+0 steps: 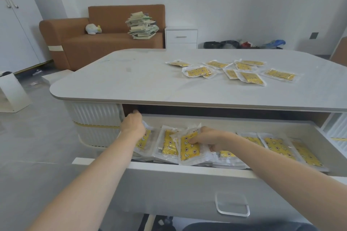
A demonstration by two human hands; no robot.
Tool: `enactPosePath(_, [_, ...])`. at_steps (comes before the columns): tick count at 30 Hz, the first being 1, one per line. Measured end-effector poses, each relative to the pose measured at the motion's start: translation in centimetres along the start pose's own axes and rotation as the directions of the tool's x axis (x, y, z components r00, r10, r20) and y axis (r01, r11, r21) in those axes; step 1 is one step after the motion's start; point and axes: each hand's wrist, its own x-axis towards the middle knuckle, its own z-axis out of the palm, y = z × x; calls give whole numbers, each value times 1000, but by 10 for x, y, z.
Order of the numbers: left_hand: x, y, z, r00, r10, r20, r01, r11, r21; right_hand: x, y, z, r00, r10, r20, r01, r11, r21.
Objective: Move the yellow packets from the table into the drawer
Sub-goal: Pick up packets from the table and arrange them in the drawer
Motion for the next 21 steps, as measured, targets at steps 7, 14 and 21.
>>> enactPosePath(7, [1, 1, 5, 990, 143, -3, -141, 983, 118, -2, 0, 0, 1000, 2, -3, -2, 1000, -20])
enactPosePath(14, [9, -7, 11, 963, 194, 189, -201, 979, 23, -3, 0, 1, 1000, -7, -10, 7, 1000, 16])
enactPosePath(21, [3, 7, 9, 958, 283, 55, -275, 955, -112, -10, -1, -12, 996, 7, -94, -6, 1000, 15])
